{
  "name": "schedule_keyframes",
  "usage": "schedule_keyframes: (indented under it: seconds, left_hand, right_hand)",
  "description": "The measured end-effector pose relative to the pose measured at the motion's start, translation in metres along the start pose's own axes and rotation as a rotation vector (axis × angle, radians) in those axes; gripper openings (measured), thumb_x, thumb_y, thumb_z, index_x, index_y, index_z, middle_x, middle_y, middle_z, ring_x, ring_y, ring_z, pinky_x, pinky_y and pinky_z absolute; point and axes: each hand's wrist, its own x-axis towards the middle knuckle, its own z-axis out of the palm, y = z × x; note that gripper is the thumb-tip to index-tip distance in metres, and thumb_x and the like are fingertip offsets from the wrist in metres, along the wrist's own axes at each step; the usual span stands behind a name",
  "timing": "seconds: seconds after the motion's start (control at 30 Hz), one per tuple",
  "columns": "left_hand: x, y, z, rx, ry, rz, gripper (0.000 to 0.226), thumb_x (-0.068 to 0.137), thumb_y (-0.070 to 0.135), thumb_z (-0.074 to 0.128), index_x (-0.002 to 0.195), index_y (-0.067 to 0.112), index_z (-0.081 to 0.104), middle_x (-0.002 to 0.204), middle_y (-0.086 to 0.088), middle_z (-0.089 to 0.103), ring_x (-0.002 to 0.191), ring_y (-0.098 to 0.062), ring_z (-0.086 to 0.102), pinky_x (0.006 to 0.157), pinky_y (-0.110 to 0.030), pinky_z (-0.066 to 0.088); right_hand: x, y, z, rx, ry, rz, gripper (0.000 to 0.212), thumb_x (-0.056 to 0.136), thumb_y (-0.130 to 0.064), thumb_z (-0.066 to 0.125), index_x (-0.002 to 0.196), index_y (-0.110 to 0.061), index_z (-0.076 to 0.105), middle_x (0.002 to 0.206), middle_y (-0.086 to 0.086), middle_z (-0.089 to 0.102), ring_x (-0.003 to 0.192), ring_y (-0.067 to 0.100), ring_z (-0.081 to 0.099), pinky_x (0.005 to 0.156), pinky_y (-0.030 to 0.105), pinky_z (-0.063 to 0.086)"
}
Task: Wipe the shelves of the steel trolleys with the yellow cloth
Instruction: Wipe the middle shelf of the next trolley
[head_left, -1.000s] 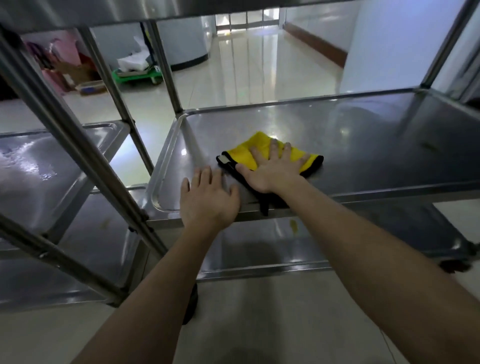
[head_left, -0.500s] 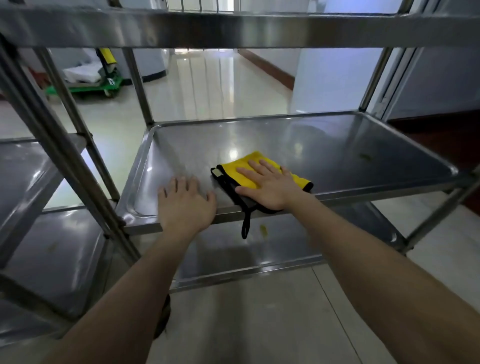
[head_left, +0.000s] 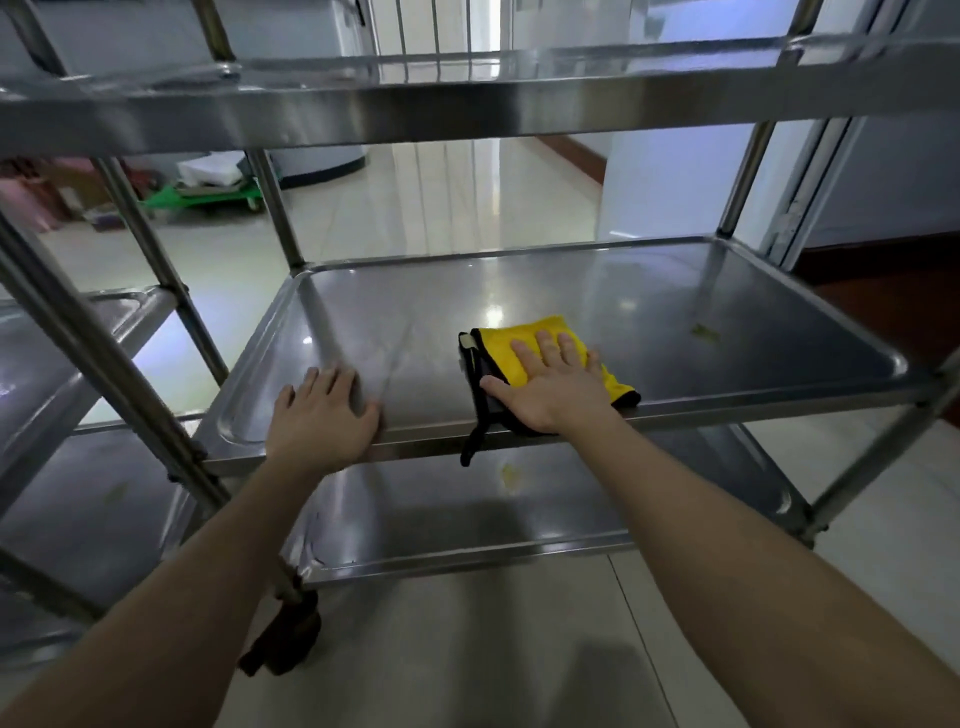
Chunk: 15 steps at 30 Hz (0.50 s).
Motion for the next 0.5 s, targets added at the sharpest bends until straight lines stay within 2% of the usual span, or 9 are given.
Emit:
schedule_keyframes:
  seconds: [0.03,0.13,0.17,0.23,0.33,0.4,0.5]
  left_hand:
    - [0.001,0.002,-0.004,0.012,-0.036,-0.024,0.076,0.09,0.072,0.026,0.147,0.026,0.049,0.157,-0.006,0.05,0.148,-0.029,0.042,0.124,-0.056,0.031]
    - [0.014,0.023,-0.024,0.051,-0.146,-0.142,0.059,0.08,0.07,0.037,0.114,0.027,0.058,0.129,-0.007,0.063,0.117,-0.03,0.059,0.111,-0.055,0.044]
    - [0.019,0.035,-0.029,0.056,-0.149,-0.166,0.055,0.082,0.067,0.041,0.112,0.024,0.059,0.125,-0.008,0.064,0.112,-0.031,0.061,0.108,-0.054,0.047]
    - [0.022,0.066,-0.032,0.044,-0.059,-0.157,0.055,0.093,0.056,0.046,0.127,0.016,0.062,0.131,-0.013,0.065,0.118,-0.035,0.062,0.108,-0.051,0.049]
    - [0.019,0.112,-0.018,-0.08,0.111,-0.006,0.049,0.104,0.032,0.053,0.146,0.008,0.061,0.149,-0.019,0.06,0.134,-0.038,0.058,0.115,-0.048,0.044]
    - [0.016,0.13,-0.004,-0.142,0.154,0.053,0.044,0.106,0.023,0.052,0.145,0.005,0.063,0.149,-0.019,0.061,0.135,-0.038,0.057,0.117,-0.047,0.04]
    - [0.015,0.147,0.008,-0.224,0.143,0.04,0.039,0.111,0.028,0.043,0.134,0.009,0.068,0.134,-0.016,0.068,0.124,-0.036,0.061,0.11,-0.05,0.045]
  right_hand:
    - [-0.001,-0.002,0.002,-0.013,0.01,-0.028,0.103,0.086,-0.096,0.011,0.171,-0.039,0.003,0.179,0.0,-0.011,0.165,0.028,-0.015,0.128,0.059,-0.015]
    - [0.001,-0.002,0.005,-0.008,0.047,-0.084,0.104,0.089,-0.094,0.011,0.172,-0.032,0.002,0.179,0.009,-0.012,0.165,0.03,-0.015,0.13,0.057,-0.013]
    - [0.001,0.0,0.006,0.008,0.055,-0.089,0.104,0.089,-0.094,0.012,0.172,-0.032,0.003,0.179,0.01,-0.012,0.165,0.031,-0.015,0.13,0.057,-0.011]
    - [0.0,0.0,0.008,0.026,0.062,-0.106,0.107,0.087,-0.096,0.014,0.172,-0.033,0.002,0.178,0.012,-0.013,0.165,0.033,-0.014,0.13,0.06,-0.01]
    - [0.001,0.0,0.007,0.028,0.05,-0.135,0.105,0.084,-0.099,0.013,0.17,-0.041,-0.002,0.178,0.016,-0.015,0.164,0.038,-0.015,0.128,0.065,-0.01]
    - [0.003,-0.001,0.006,0.011,0.043,-0.149,0.099,0.086,-0.097,0.012,0.169,-0.045,-0.002,0.177,0.017,-0.016,0.163,0.04,-0.016,0.127,0.066,-0.01]
    - [0.007,0.001,0.008,0.032,0.056,-0.148,0.091,0.091,-0.091,0.014,0.169,-0.047,0.004,0.178,0.015,-0.013,0.164,0.039,-0.014,0.127,0.065,-0.012]
